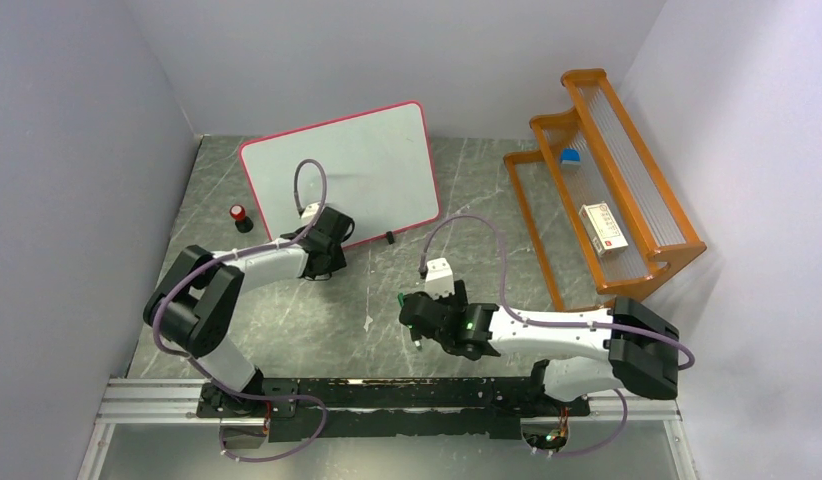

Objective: Write a sentence on the whiteboard
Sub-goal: Move the whiteboard marker to the center of the board, then move the whiteboard stand to the center of the board.

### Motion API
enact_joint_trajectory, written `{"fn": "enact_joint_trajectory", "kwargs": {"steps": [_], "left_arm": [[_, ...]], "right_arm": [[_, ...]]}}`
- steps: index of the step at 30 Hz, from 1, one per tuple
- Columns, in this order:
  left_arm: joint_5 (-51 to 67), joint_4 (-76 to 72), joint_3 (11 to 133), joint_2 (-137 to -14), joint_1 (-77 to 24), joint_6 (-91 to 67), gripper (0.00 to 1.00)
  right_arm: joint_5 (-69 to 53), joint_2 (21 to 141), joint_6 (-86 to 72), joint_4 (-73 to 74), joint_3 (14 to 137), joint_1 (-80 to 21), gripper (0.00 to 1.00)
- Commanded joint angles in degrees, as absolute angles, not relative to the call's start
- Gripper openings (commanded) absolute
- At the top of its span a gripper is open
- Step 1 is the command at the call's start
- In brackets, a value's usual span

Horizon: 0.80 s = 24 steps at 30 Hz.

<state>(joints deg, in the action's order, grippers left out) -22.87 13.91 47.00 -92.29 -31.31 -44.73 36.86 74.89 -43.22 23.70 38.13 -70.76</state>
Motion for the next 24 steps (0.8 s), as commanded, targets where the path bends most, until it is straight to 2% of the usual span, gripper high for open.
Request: {"fn": "enact_joint_trajectory", "kwargs": {"steps": [1, 6, 9, 24], "left_arm": [[-24.1, 11.9, 49.6, -95.1, -31.1, -45.8, 0.4], [-22.6, 10.4, 47.4, -95.1, -32.8, -46.6, 0.16], [-22.6, 10.4, 46.0, -94.5, -35.2, -47.6, 0.05], [-22.9, 12.4, 42.1, -92.1, -49.5, -64.1, 0.05]], "right_arm": [[39.8, 72.3, -41.8, 21.7, 37.4, -69.1, 0.82], [40.7, 70.2, -40.6, 21.2, 36.6, -67.6, 0.83], [41.0, 68.8, -40.3, 20.8, 35.7, -66.8, 0.83], [45.2, 58.3, -41.9, 22.7, 31.7, -64.9, 0.84]]}}
